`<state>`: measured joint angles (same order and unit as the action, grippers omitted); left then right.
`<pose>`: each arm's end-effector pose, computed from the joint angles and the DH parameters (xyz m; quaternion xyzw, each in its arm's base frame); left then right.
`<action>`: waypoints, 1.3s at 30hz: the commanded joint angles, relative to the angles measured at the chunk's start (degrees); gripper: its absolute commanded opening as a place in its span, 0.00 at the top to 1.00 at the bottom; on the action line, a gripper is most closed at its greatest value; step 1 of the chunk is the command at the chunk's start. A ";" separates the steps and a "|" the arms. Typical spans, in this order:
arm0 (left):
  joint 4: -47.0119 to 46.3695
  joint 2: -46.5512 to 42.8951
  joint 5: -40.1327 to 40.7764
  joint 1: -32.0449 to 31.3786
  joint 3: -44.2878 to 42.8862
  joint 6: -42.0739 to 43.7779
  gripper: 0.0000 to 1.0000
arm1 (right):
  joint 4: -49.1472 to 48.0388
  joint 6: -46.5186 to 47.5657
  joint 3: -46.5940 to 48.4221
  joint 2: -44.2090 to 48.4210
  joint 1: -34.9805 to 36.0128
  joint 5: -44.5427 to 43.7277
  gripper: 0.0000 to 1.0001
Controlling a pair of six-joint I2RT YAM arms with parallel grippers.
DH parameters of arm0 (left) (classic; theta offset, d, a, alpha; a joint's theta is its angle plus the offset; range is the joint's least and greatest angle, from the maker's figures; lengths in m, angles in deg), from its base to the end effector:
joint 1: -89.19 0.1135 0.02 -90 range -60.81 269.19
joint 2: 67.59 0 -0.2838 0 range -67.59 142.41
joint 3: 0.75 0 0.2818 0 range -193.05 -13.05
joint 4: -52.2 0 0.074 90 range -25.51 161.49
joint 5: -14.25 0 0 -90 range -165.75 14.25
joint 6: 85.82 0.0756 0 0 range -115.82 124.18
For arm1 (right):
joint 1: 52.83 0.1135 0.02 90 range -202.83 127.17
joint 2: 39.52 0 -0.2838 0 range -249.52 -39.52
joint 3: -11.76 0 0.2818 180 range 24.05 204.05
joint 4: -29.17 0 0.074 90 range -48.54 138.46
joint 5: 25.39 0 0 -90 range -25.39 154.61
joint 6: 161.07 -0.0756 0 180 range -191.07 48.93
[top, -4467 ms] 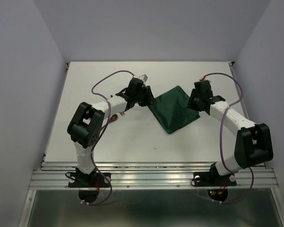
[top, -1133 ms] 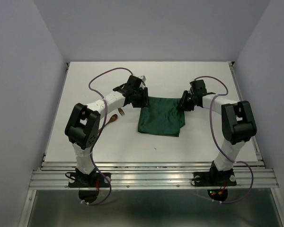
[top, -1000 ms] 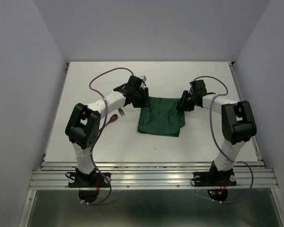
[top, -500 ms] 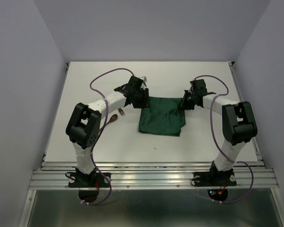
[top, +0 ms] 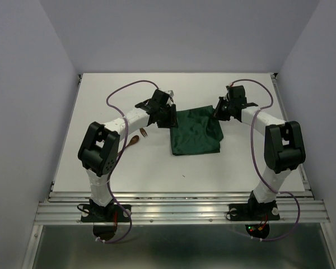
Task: Fold the napkin into a case and place the utensils inside
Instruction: Smooth out the lower triangle-folded napkin at the center of the board.
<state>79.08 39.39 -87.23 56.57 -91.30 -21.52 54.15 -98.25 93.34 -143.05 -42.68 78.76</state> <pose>0.3970 -0.2719 0.2036 0.0947 0.9095 -0.2723 0.2996 0.4381 0.0972 0.1765 0.0920 0.9196 0.2251 0.3084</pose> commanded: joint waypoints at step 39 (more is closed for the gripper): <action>2.37 -1.42 -0.20 -2.53 -2.78 2.05 0.46 | -0.55 -2.26 -10.12 0.78 -4.26 -4.24 0.84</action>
<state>80.66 39.39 -87.32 54.30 -92.16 -20.64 55.44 -98.42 88.03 -144.99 -47.16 69.67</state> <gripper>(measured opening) 0.549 0.214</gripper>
